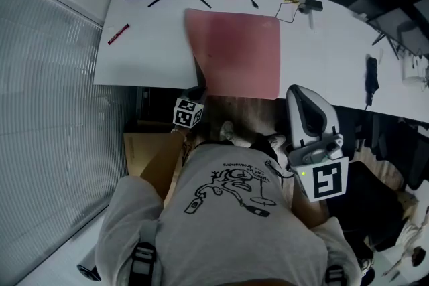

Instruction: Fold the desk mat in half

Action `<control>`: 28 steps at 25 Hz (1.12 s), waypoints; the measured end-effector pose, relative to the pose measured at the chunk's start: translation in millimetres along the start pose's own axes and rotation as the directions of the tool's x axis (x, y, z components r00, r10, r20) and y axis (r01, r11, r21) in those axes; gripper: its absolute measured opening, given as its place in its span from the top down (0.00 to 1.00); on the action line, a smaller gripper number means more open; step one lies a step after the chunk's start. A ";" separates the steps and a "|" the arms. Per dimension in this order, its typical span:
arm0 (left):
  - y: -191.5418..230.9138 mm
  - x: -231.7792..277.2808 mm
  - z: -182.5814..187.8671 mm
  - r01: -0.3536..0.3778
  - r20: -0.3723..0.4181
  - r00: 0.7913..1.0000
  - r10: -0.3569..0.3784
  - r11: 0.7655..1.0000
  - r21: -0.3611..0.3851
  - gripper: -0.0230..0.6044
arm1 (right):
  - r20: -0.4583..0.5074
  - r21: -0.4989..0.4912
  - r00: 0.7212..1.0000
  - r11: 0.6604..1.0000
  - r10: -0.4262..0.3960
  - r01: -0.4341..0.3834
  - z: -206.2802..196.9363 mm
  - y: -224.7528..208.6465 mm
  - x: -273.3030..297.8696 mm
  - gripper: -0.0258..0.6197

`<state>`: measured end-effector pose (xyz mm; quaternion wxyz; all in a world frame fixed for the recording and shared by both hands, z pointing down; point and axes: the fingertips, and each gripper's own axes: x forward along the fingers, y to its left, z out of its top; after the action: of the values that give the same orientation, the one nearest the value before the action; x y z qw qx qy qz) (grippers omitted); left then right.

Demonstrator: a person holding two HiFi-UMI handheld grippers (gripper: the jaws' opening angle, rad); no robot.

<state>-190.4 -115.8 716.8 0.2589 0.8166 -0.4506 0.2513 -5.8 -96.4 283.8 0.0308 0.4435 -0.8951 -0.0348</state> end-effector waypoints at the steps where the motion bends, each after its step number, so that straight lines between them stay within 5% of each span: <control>1: -1.3 0.7 0.4 0.002 -0.001 1.000 -0.002 1.000 0.004 0.91 | 0.002 0.000 1.000 1.000 -0.002 0.002 0.2 -0.5 -0.8 0.95; 28: -41.9 15.3 10.1 0.061 -0.034 0.998 -0.058 0.995 0.084 0.91 | 0.008 0.010 1.000 1.000 -0.025 0.025 -0.6 -16.1 -22.9 0.95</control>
<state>-145.1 -112.4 711.0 0.2383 0.8358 -0.4108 0.2754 20.9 -88.0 282.4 0.0247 0.4548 -0.8897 -0.0326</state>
